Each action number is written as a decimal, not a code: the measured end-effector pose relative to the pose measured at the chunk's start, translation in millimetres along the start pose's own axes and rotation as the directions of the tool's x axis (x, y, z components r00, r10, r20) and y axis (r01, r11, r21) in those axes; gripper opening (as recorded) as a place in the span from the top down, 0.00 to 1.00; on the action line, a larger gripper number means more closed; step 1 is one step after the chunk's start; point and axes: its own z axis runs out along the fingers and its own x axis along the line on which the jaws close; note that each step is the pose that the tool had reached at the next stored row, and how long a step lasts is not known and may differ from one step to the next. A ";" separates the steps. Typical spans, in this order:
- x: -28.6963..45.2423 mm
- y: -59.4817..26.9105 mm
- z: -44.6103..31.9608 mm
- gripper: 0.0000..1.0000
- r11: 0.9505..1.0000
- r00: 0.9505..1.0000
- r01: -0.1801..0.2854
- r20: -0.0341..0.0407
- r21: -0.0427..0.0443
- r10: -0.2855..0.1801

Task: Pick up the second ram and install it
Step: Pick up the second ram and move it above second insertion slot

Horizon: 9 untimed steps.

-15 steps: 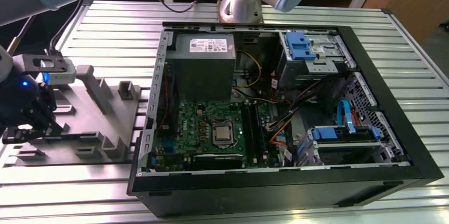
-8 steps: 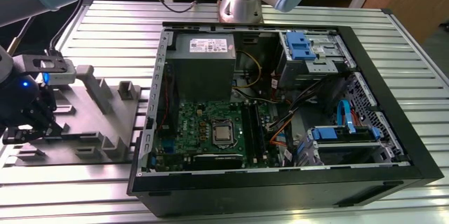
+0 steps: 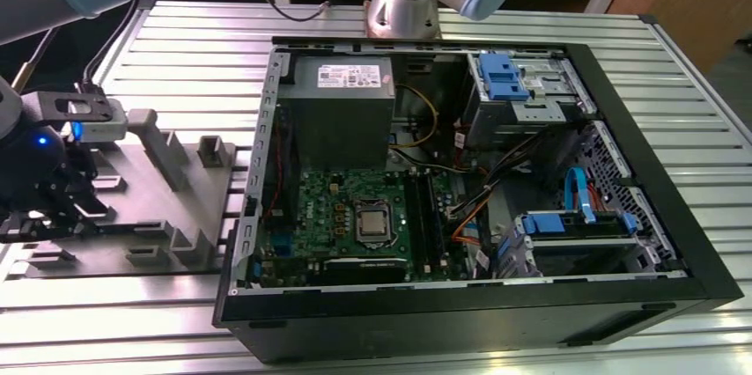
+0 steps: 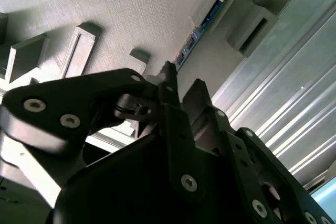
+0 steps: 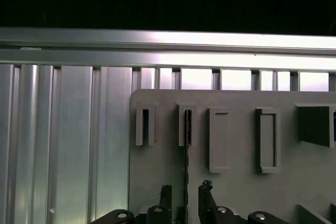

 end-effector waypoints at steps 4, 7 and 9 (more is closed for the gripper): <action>0.1 0.0 1.6 0.64 1.000 1.000 0.000 0.000 0.000 0.000; 0.3 0.0 6.8 0.64 1.000 1.000 0.000 0.000 0.000 0.000; 0.4 0.0 10.4 0.64 1.000 1.000 0.000 0.000 0.000 0.000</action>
